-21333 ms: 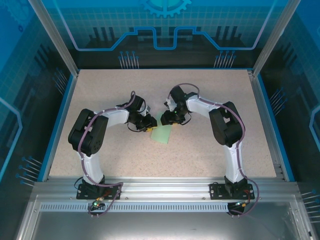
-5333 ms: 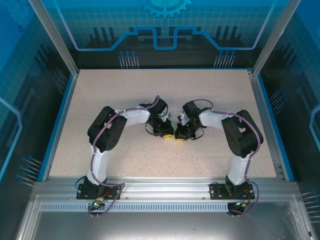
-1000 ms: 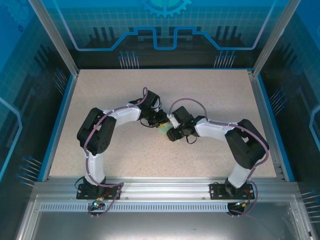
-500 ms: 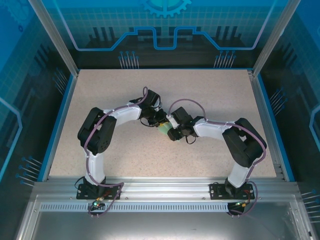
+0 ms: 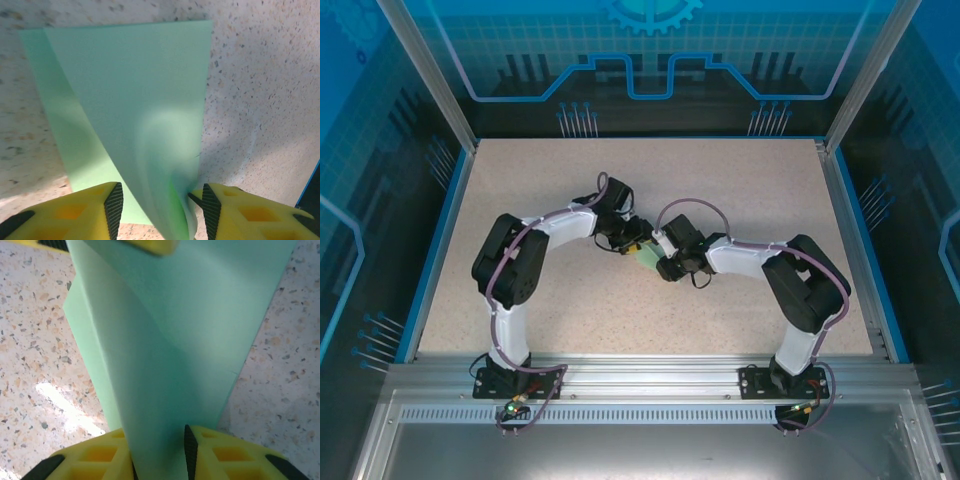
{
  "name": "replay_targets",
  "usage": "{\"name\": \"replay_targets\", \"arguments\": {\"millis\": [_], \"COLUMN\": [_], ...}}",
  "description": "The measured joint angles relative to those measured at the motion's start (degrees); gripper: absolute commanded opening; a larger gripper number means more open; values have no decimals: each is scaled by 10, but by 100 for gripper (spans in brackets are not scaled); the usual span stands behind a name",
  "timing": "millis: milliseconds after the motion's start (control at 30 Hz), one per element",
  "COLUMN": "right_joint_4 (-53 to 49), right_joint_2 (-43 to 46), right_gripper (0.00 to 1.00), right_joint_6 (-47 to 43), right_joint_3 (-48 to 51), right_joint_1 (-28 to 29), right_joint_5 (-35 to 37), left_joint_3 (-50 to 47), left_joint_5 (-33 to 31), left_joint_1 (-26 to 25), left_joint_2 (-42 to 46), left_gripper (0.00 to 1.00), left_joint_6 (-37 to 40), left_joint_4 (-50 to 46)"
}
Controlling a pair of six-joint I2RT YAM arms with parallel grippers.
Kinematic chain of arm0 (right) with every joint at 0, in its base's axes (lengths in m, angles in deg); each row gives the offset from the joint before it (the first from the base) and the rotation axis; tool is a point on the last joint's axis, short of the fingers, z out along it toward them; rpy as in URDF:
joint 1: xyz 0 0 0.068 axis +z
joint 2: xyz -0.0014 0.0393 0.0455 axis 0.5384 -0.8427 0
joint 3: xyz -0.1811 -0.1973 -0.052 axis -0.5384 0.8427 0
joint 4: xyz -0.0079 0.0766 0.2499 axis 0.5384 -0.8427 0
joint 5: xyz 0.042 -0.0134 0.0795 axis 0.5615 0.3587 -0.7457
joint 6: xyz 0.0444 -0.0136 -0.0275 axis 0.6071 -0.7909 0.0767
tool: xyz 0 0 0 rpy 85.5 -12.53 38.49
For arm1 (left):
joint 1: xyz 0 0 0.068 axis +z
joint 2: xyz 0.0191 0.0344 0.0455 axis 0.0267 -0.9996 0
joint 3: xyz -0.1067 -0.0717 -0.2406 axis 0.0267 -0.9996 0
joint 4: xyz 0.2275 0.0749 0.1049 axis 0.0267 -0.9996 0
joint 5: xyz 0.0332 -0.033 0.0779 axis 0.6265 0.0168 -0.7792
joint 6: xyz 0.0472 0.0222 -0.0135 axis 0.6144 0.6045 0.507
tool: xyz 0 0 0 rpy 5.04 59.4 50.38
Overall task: Fold a paper plane with a square sheet of paper (fold left side to right side)
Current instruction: Fourth fold the wing at the center of the table.
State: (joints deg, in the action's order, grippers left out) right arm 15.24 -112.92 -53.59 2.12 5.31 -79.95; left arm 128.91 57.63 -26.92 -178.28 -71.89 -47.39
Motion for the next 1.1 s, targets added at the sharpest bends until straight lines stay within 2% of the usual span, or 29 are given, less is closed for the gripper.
{"name": "replay_targets", "arguments": {"millis": [133, 467, 733, 867, 1100], "right_joint_4": [1, 15, 44, 66, 93], "right_joint_2": [-1, 0, 2, 6, 9], "right_gripper": [28, 23, 23, 23, 23], "right_joint_6": [0, 2, 16, 21, 29], "right_joint_3": [0, 8, 23, 38, 55], "right_joint_1": [0, -2, -16, -20, -31], "right_joint_5": [0, -10, -52, -67, -87], "left_joint_3": [-4, -55, -174, -204, -189], "left_joint_5": [0, -1, -1, 3, 17], "left_joint_1": [11, 47, 48, 23, -7], "left_joint_2": [15, 89, 169, 170, 131], "left_gripper": [61, 64, 60, 55, 49], "left_joint_6": [1, 3, 0, -5, -15], "left_joint_4": [0, 2, 27, 40, 72]}}
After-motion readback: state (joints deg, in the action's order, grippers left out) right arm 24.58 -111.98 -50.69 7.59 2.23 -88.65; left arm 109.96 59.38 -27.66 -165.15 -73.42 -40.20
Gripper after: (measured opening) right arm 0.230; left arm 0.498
